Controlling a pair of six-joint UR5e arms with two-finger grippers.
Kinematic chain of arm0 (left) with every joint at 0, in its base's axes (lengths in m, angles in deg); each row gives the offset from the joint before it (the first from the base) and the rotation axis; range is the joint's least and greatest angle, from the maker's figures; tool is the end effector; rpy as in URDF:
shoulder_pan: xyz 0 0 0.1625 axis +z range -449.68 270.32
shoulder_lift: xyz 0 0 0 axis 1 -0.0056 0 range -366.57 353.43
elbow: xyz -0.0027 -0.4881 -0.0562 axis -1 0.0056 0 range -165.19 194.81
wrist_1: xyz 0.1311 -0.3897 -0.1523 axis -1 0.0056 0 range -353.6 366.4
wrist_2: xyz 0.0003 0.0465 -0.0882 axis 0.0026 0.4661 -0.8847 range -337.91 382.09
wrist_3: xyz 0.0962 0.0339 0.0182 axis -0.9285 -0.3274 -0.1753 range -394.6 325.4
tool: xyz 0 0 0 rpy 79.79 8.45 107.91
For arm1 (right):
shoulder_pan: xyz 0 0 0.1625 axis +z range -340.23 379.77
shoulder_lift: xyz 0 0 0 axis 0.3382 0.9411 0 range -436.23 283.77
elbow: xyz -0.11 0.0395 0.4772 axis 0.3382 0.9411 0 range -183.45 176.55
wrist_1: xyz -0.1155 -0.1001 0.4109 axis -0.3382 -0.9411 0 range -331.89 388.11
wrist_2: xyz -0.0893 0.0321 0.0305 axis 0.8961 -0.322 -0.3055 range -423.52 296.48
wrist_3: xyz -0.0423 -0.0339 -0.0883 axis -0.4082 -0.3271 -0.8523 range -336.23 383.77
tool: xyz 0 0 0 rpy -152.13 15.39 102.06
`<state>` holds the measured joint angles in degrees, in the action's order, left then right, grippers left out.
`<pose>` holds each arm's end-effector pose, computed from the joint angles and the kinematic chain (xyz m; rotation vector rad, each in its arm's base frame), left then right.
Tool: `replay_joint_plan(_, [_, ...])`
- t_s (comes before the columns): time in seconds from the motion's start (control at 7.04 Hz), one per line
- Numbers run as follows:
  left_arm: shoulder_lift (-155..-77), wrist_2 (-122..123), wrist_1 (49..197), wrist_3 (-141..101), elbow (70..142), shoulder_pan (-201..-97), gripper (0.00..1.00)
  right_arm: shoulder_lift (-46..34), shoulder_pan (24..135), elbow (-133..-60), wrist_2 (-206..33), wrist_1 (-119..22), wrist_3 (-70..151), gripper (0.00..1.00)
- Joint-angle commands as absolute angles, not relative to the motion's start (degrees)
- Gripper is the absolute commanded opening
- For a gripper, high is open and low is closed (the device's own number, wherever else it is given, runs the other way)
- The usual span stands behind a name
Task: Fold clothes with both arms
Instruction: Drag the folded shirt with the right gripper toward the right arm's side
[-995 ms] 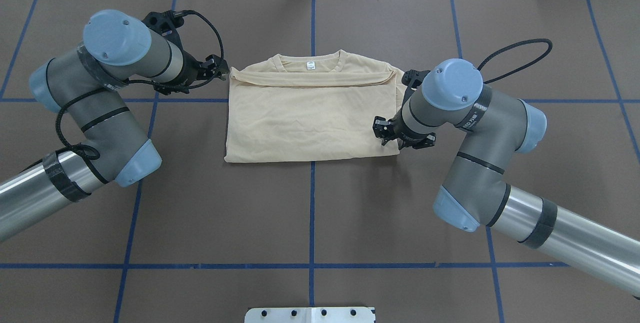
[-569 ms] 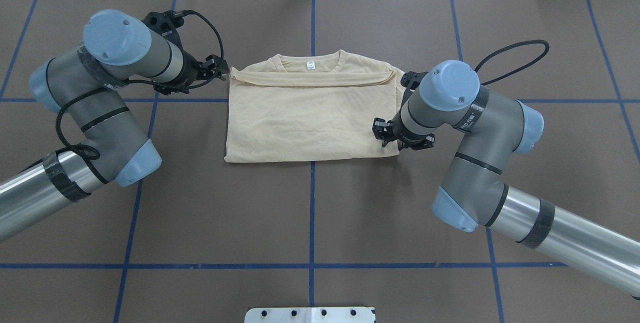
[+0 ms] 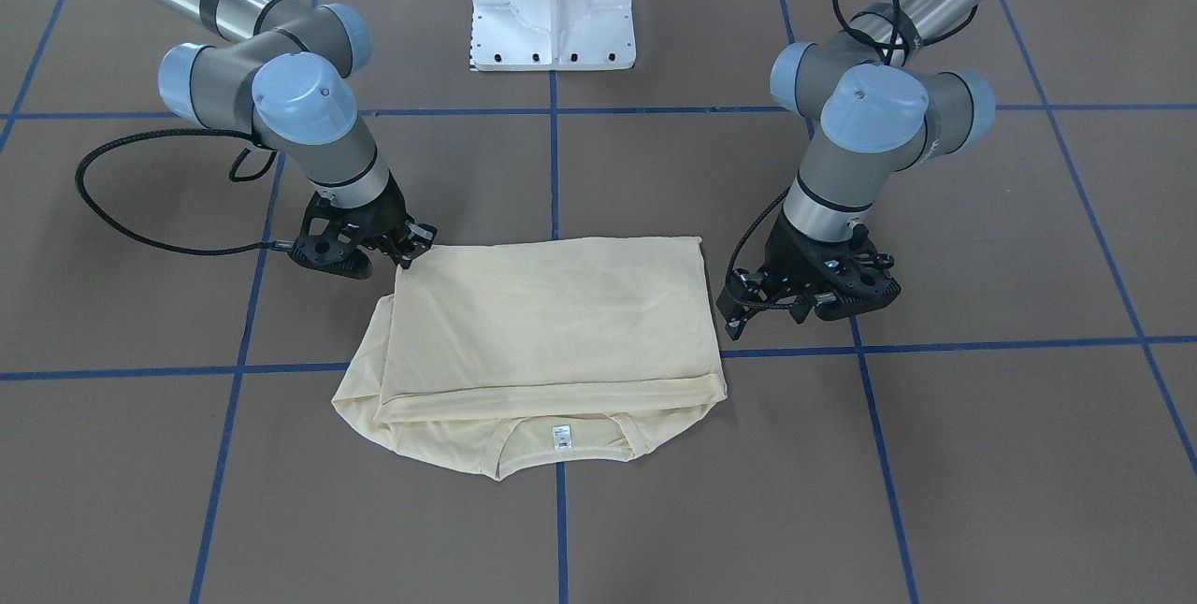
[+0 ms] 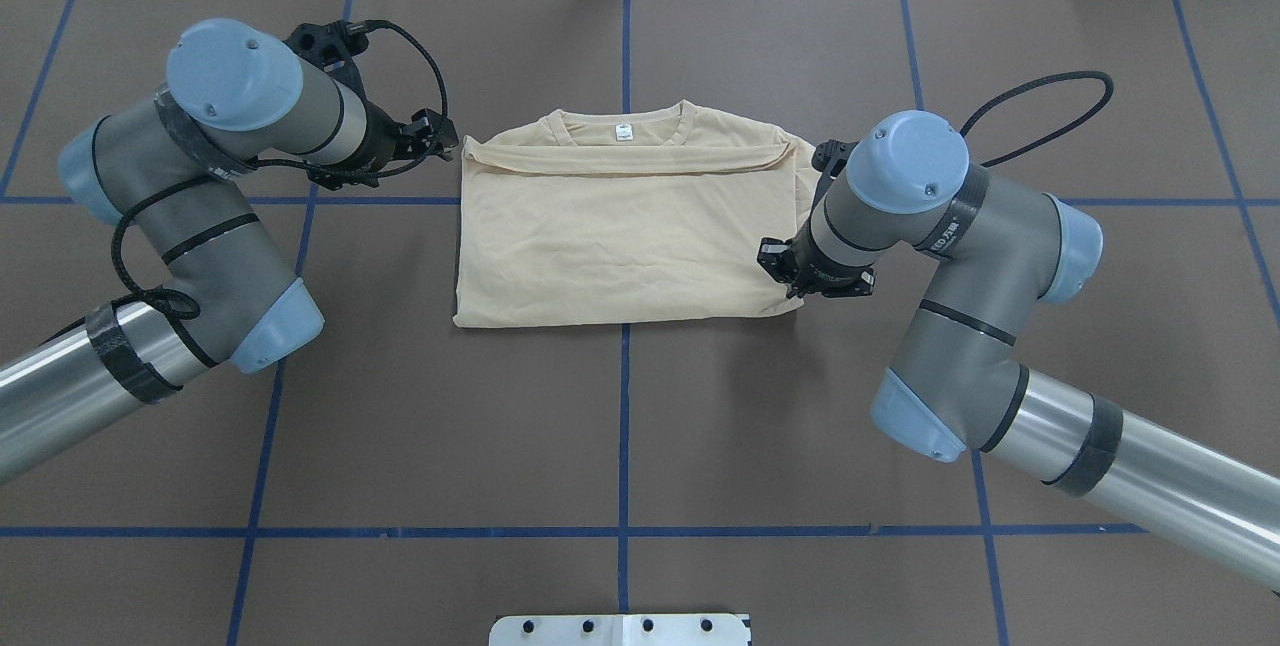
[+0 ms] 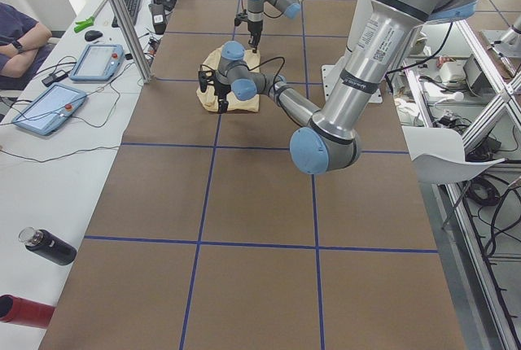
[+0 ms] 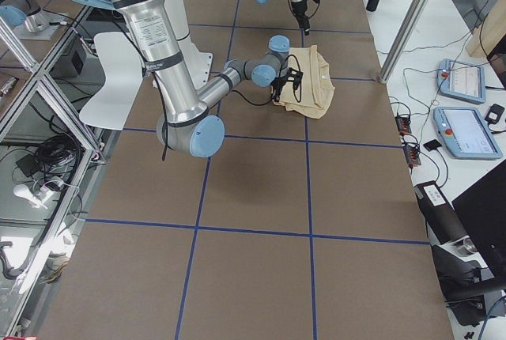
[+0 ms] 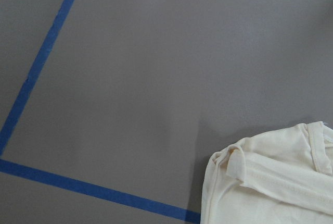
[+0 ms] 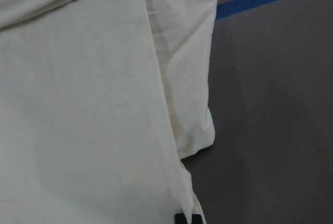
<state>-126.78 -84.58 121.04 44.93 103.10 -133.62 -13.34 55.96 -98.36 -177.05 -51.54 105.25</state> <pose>0.4707 -0.5975 0.3676 0.1822 0.9484 -0.4038 -0.5233 -0.4968 0.3814 -0.0853 -0.8258 0.3033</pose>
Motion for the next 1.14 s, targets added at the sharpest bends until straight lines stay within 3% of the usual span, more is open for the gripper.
replay_joint_plan(0.0, [-127.1, -84.6, 120.9, 44.9, 103.1, -133.6, 0.99, -10.9, 56.5, -103.5, -177.7, -56.6, 103.1, 0.0])
replay_joint_plan(0.99, [-127.3, -84.5, 120.7, 45.3, 103.4, -133.6, 0.99, 9.4, 50.1, -119.7, -186.0, -57.4, 105.8, 0.0])
